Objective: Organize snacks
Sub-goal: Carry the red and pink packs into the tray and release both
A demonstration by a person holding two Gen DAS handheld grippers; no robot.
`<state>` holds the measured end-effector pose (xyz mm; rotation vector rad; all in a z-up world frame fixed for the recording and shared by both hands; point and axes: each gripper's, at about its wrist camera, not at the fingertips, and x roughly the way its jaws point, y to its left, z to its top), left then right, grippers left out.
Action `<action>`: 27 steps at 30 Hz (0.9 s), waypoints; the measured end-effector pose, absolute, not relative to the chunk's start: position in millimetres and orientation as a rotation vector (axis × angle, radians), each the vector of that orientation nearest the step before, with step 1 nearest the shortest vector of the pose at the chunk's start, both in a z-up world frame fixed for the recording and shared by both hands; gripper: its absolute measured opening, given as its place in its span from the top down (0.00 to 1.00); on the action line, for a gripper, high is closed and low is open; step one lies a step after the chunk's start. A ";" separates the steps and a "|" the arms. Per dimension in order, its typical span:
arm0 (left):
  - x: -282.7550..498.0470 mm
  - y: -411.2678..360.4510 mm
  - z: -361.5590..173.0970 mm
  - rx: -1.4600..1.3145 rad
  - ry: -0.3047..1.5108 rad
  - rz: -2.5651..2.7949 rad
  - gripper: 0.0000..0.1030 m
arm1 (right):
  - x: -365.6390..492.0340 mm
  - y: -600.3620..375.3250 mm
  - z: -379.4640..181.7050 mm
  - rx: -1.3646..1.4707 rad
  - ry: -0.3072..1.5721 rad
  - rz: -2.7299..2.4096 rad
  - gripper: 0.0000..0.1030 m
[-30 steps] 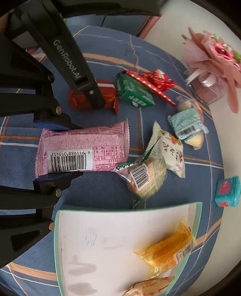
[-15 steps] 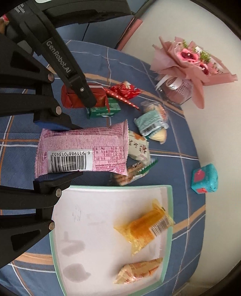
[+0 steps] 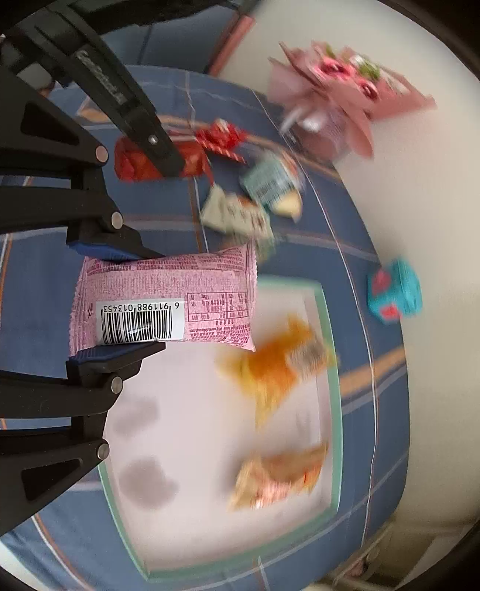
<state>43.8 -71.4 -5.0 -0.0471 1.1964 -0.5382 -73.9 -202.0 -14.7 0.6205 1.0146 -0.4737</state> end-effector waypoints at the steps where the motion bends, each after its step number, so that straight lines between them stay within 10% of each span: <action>1: 40.5 -78.6 -5.2 -0.034 1.196 -0.549 0.61 | -78.5 -208.5 -15.0 0.628 1.016 -0.493 0.61; 27: -27.3 -210.4 -32.7 0.253 1.140 -0.756 0.61 | -176.5 -337.5 -42.3 0.775 1.021 -0.797 0.61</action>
